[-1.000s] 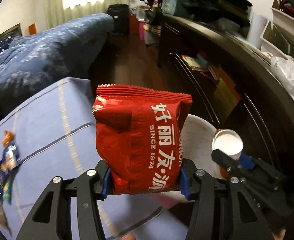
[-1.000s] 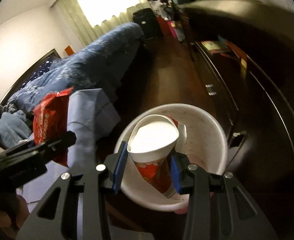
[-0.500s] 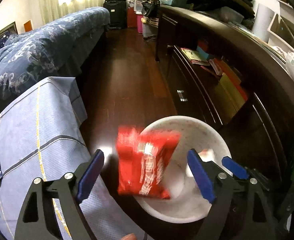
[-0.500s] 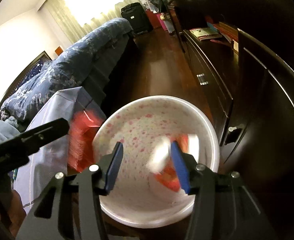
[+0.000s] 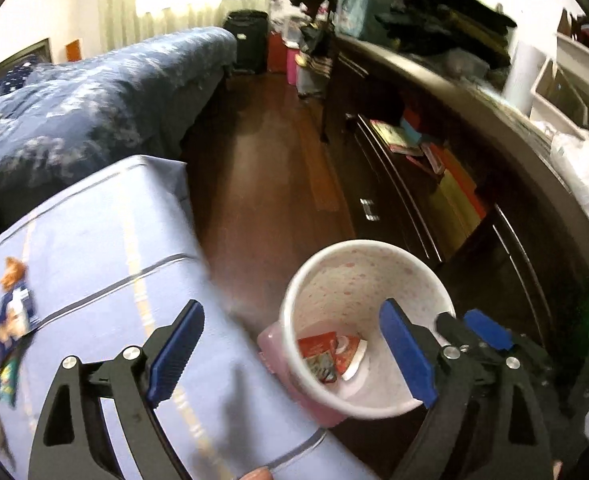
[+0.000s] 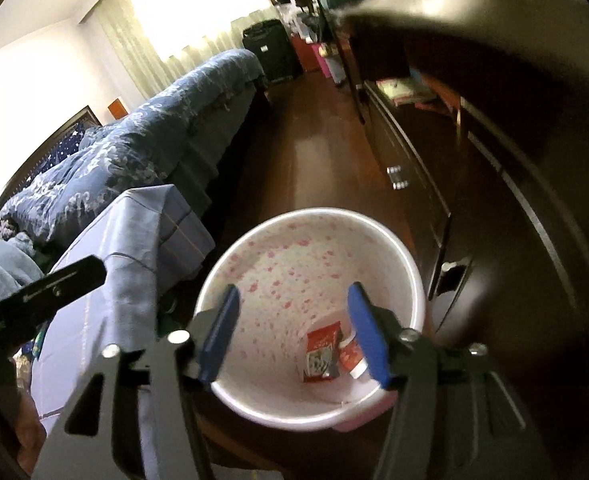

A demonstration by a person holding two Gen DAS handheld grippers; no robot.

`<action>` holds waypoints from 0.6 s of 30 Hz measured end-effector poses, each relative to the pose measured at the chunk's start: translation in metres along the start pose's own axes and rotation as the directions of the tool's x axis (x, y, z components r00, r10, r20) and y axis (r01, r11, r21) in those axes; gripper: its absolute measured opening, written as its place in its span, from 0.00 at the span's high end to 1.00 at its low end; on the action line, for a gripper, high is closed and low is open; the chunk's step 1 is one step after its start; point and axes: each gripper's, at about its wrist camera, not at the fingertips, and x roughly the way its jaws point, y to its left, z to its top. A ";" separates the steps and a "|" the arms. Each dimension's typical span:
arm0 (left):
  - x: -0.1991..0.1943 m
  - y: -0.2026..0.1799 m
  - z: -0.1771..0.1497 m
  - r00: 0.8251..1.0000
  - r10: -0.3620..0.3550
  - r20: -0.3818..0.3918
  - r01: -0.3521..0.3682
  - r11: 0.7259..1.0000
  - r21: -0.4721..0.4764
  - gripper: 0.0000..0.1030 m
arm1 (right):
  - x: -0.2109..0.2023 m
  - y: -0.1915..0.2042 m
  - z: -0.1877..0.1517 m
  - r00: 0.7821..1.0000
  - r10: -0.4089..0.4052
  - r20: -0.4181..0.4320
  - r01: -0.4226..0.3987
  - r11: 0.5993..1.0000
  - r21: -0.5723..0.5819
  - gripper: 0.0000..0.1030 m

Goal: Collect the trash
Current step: 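Grasp the crumpled tissue with the left tool while the right tool grasps the blue wrapper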

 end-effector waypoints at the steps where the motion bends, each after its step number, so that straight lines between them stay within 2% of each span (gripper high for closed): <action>1: -0.009 0.006 -0.003 1.000 0.014 0.013 -0.014 1.000 -0.009 0.09 | -0.006 0.005 -0.001 1.000 -0.005 0.009 0.005 1.000 -0.013 0.32; 5: -0.047 0.038 -0.024 0.992 0.112 0.057 -0.109 0.993 -0.052 0.05 | -0.036 0.037 -0.008 0.999 -0.009 0.049 0.013 0.997 -0.076 0.19; 10: -0.089 0.087 -0.056 0.965 0.245 0.090 -0.231 0.963 -0.138 0.04 | -0.060 0.089 -0.030 0.996 0.090 0.026 -0.084 0.982 -0.168 0.15; 18: -0.125 0.176 -0.103 0.915 0.401 0.040 -0.371 0.878 -0.302 0.04 | -0.062 0.181 -0.071 0.976 0.201 -0.084 -0.217 0.919 -0.329 0.15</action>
